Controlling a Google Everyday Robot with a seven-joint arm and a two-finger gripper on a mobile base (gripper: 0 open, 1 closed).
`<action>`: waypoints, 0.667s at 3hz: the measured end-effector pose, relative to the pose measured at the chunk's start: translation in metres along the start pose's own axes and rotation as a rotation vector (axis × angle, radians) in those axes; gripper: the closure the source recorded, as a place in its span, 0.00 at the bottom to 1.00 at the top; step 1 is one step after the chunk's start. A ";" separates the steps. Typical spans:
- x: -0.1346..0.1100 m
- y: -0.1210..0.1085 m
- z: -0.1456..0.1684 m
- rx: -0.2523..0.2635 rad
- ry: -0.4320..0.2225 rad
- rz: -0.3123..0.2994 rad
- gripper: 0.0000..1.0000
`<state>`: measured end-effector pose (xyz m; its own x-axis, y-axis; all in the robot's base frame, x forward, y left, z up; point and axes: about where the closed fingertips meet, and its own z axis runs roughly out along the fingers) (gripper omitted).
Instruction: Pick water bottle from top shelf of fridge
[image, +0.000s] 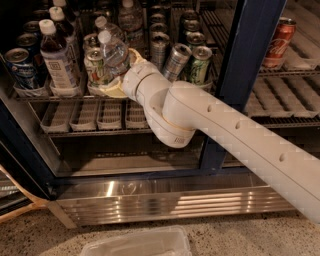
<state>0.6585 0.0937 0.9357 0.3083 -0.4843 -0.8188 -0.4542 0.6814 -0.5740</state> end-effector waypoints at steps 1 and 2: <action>-0.002 -0.002 -0.005 0.000 0.000 0.000 1.00; -0.004 -0.003 -0.006 0.000 0.000 0.000 1.00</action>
Offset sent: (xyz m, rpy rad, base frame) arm -0.0182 -0.0057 0.0410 0.3613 0.1216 0.4900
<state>0.6539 0.0904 0.9404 0.3083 -0.4843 -0.8188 -0.4542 0.6814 -0.5740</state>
